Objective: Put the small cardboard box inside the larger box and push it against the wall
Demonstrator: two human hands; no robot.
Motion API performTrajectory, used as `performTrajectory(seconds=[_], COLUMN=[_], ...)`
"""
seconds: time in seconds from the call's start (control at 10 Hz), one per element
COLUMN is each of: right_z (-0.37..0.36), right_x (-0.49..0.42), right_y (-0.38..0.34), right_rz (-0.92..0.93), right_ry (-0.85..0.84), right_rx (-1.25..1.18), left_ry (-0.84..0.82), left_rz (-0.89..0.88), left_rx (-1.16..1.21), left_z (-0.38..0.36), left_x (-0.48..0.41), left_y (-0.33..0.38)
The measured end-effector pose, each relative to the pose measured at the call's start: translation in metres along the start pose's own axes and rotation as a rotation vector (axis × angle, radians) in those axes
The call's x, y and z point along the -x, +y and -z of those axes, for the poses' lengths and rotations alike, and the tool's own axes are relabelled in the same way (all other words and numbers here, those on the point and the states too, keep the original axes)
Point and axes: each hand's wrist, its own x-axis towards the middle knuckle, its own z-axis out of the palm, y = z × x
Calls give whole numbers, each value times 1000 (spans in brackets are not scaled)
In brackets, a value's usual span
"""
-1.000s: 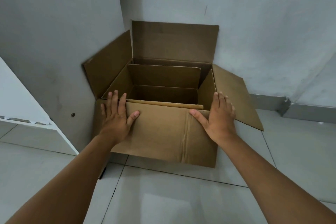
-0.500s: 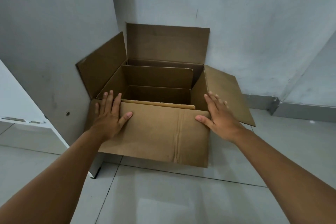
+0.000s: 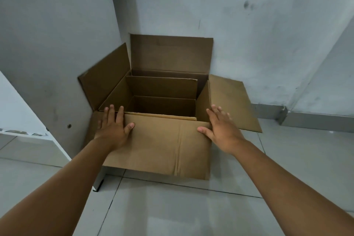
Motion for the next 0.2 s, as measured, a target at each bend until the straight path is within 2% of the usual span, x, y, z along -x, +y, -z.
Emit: performTrajectory(seconds=[0.1, 0.2], right_z=[15, 36], right_x=[16, 34], right_y=[-1, 1], right_rz=[-15, -21], right_ry=[-15, 0], right_rx=[-65, -72], left_ry=[-66, -36], left_rz=[25, -63], left_rx=[76, 102], left_z=[11, 24], left_x=[16, 35], left_y=[13, 34])
